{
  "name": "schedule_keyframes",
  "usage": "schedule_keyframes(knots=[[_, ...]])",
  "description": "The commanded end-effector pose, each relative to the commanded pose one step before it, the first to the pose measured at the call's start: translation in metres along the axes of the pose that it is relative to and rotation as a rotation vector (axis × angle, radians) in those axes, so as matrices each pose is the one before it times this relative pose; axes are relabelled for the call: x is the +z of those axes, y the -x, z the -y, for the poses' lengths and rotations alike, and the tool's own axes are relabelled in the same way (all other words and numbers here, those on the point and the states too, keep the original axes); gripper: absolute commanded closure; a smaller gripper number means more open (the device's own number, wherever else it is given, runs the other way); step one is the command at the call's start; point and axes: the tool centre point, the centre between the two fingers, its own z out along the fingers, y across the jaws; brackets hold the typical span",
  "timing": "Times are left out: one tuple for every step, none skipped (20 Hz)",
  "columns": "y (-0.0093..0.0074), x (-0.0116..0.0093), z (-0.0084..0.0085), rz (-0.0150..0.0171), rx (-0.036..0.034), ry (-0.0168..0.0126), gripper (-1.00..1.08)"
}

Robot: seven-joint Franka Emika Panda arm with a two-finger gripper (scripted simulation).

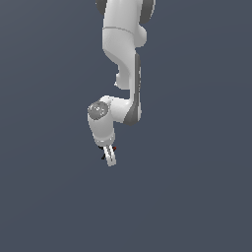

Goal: Pick up the object and move it to a goal position.

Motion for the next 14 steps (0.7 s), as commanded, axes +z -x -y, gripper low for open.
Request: schedule_keyframes(knots=[[-0.02468, -0.00565, -0.00978, -0.00059, 0.00136, -0.00042, 1.08], [-0.00872, -0.00193, -0.00321, 0.00000, 0.00000, 0.00000, 1.08], [-0.00798, -0.00176, -0.00290, 0.00000, 0.00000, 0.00000, 1.08], [-0.00722, -0.00159, -0.00260, 0.00000, 0.00000, 0.00000, 1.08], [-0.00643, -0.00142, -0.00230, 0.00000, 0.00000, 0.00000, 1.08], [-0.00563, -0.00124, -0.00198, 0.00000, 0.00000, 0.00000, 1.08], [-0.00482, -0.00105, -0.00165, 0.00000, 0.00000, 0.00000, 1.08], [-0.00401, -0.00087, -0.00130, 0.00000, 0.00000, 0.00000, 1.08], [-0.00319, -0.00068, -0.00095, 0.00000, 0.00000, 0.00000, 1.08], [-0.00236, -0.00049, -0.00059, 0.00000, 0.00000, 0.00000, 1.08], [-0.00145, -0.00013, -0.00015, -0.00017, -0.00014, 0.00044, 1.08], [-0.00070, -0.00010, 0.00016, 0.00000, 0.00000, 0.00000, 1.08], [0.00011, 0.00008, 0.00048, 0.00000, 0.00000, 0.00000, 1.08], [0.00025, 0.00008, 0.00028, 0.00000, 0.00000, 0.00000, 1.08]])
